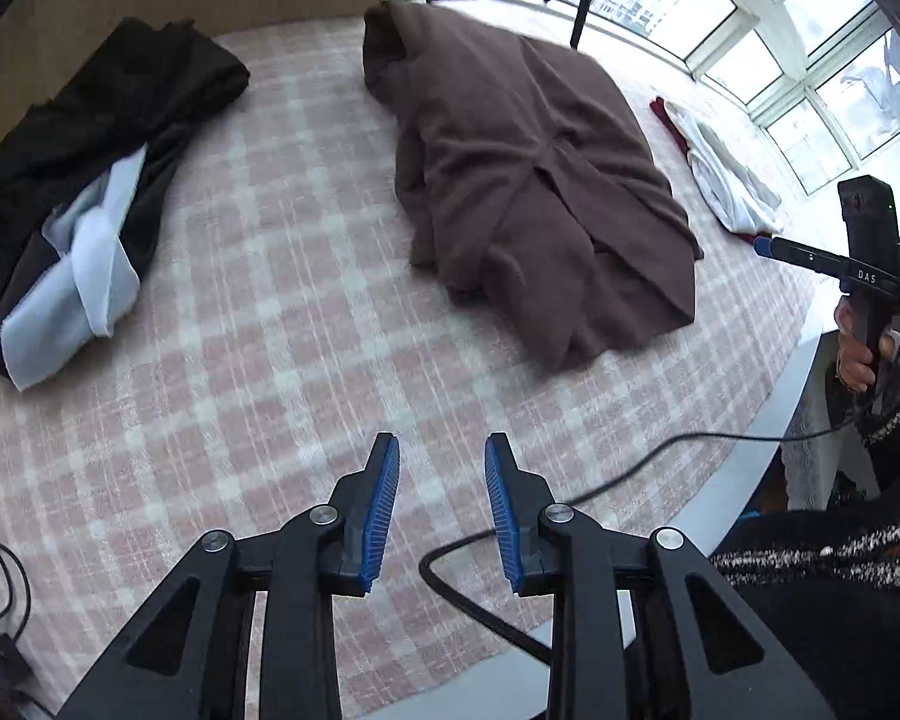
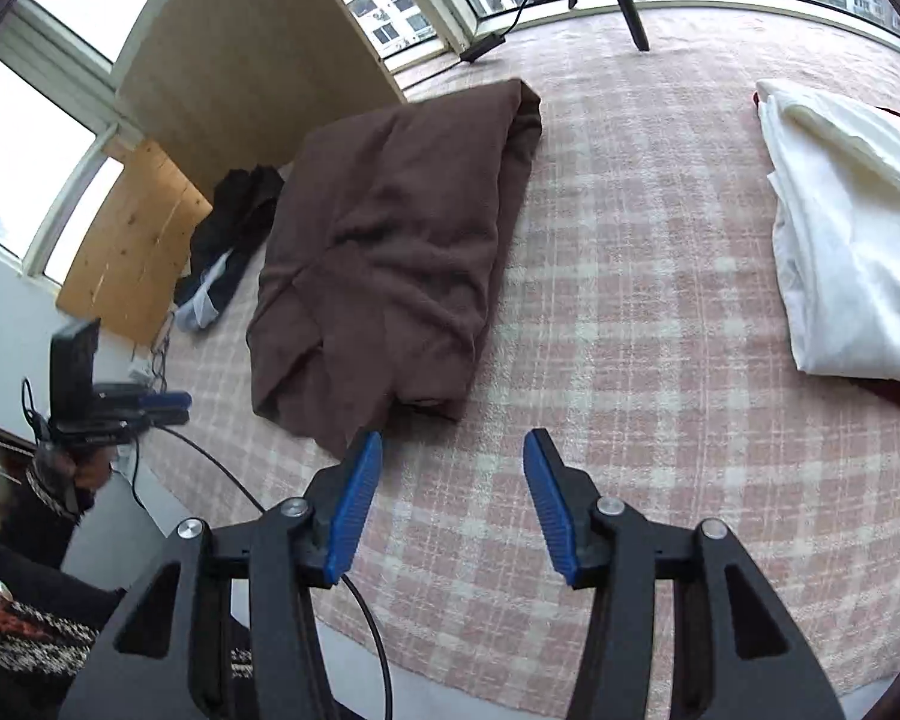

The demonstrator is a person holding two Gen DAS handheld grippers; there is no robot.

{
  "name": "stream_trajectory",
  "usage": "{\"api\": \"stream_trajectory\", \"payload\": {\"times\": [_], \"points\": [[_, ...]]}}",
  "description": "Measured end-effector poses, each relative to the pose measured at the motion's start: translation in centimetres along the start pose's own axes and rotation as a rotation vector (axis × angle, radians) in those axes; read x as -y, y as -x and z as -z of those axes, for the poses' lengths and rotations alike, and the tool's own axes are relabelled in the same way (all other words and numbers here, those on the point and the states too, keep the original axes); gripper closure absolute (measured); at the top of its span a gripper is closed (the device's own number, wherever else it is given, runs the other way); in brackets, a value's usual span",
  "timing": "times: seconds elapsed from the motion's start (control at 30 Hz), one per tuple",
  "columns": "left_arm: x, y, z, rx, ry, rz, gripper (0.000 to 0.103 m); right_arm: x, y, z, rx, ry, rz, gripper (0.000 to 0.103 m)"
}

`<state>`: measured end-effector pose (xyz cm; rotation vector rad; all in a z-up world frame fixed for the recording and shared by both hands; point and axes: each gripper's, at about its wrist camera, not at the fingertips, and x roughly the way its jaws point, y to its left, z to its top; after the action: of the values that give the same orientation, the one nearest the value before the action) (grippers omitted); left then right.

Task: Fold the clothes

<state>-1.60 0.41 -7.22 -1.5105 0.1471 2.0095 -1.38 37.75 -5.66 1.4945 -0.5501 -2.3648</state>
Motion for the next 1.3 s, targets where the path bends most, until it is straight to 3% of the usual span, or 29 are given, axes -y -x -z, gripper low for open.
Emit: {"api": "stream_trajectory", "payload": {"times": [0.17, 0.23, 0.27, 0.33, 0.43, 0.57, 0.67, 0.77, 0.83, 1.0, 1.13, 1.17, 1.23, 1.3], "points": [[1.7, -0.6, -4.7, 0.110, -0.125, -0.027, 0.076, -2.6, -1.4, -4.1, 0.092, 0.087, 0.009, 0.055], [2.7, -1.8, -6.9, 0.142, -0.190, -0.035, 0.076, -3.7, -2.8, -5.4, 0.097, 0.134, 0.005, 0.068], [3.0, -2.7, -7.8, 0.162, -0.211, -0.033, 0.075, -4.0, -3.8, -5.8, 0.087, 0.152, 0.021, 0.069], [2.5, -4.8, -9.2, 0.143, -0.201, -0.004, 0.071, -4.4, -6.0, -6.5, 0.067, 0.174, 0.038, 0.069], [0.9, -8.9, -8.6, 0.007, -0.181, 0.003, 0.073, -4.7, -6.7, -7.6, 0.058, 0.182, 0.042, 0.069], [-0.7, -6.8, -8.5, -0.006, -0.181, 0.023, 0.073, -5.6, -6.2, -9.7, 0.070, 0.204, 0.031, 0.069], [-1.8, -3.8, -10.8, 0.097, -0.202, -0.014, 0.073, -6.3, -5.7, -11.2, 0.079, 0.221, 0.022, 0.069], [-3.8, -3.6, -13.3, 0.135, -0.180, -0.031, 0.075, -6.9, -5.3, -12.7, 0.088, 0.238, 0.014, 0.069], [-4.9, -4.6, -14.0, 0.116, -0.137, 0.000, 0.075, -7.4, -5.1, -13.8, 0.094, 0.251, 0.008, 0.070], [-3.4, -6.6, -12.1, 0.090, -0.142, 0.109, 0.075, -13.0, -10.6, -19.6, 0.065, 0.374, -0.021, 0.070], [-1.8, -8.4, -10.0, 0.073, -0.164, 0.177, 0.075, -15.7, -17.5, -22.1, -0.053, 0.411, -0.009, 0.070], [-1.5, -8.8, -9.5, 0.075, -0.175, 0.174, 0.075, -16.1, -19.4, -22.5, -0.089, 0.414, -0.007, 0.070], [-1.0, -9.1, -8.6, 0.083, -0.208, 0.140, 0.075, -16.0, -23.5, -23.0, -0.117, 0.433, 0.097, 0.075], [-1.2, -7.9, -9.1, 0.097, -0.216, 0.112, 0.075, -15.3, -25.1, -23.4, -0.142, 0.407, 0.102, 0.074]]}}
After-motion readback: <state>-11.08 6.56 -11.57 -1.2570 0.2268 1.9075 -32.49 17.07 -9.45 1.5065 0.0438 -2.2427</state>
